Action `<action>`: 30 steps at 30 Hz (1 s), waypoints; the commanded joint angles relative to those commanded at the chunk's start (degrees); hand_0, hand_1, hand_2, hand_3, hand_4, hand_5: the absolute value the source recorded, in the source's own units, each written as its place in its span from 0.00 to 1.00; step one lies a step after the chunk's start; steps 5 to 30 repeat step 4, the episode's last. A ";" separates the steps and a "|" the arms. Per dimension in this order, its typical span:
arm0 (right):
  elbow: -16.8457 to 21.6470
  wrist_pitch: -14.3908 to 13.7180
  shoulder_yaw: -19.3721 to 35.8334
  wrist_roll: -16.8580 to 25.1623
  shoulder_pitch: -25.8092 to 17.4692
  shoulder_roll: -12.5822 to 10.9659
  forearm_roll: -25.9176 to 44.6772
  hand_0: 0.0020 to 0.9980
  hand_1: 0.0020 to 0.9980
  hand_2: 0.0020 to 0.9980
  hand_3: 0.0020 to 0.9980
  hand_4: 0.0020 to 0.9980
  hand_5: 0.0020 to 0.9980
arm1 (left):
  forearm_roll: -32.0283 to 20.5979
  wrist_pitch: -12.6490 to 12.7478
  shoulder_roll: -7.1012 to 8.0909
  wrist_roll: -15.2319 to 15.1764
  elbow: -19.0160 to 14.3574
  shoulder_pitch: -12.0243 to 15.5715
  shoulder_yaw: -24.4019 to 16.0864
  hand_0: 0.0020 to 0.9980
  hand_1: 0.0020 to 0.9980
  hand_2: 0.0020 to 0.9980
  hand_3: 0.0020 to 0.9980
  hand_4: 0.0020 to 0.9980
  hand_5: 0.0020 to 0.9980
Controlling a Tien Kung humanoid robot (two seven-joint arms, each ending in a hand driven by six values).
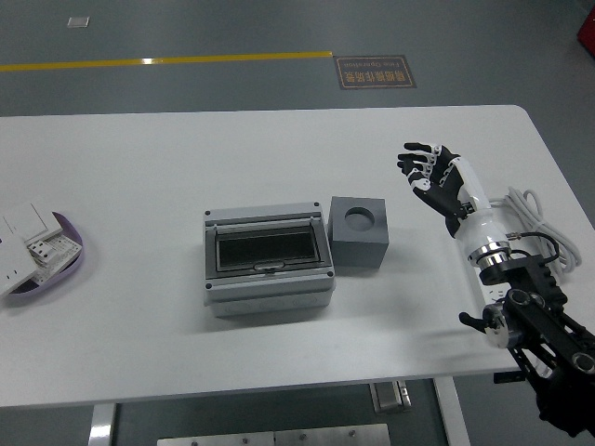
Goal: Pick up the cylinder from the cube,place it in the box,flap close box
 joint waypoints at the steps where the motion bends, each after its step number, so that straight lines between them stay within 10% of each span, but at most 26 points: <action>1: 0.02 0.03 0.08 -0.01 -0.01 0.01 -0.04 0.74 0.65 0.62 0.63 0.55 0.14 | -0.01 0.00 -0.02 -0.01 0.00 0.00 0.01 0.59 0.61 0.61 0.63 0.64 0.16; 30: 0.09 0.16 0.44 -0.04 -0.06 0.12 -0.15 0.74 0.65 0.62 0.63 0.55 0.14 | -0.02 0.00 -0.14 -0.01 0.00 0.00 -0.03 0.59 0.61 0.61 0.63 0.64 0.16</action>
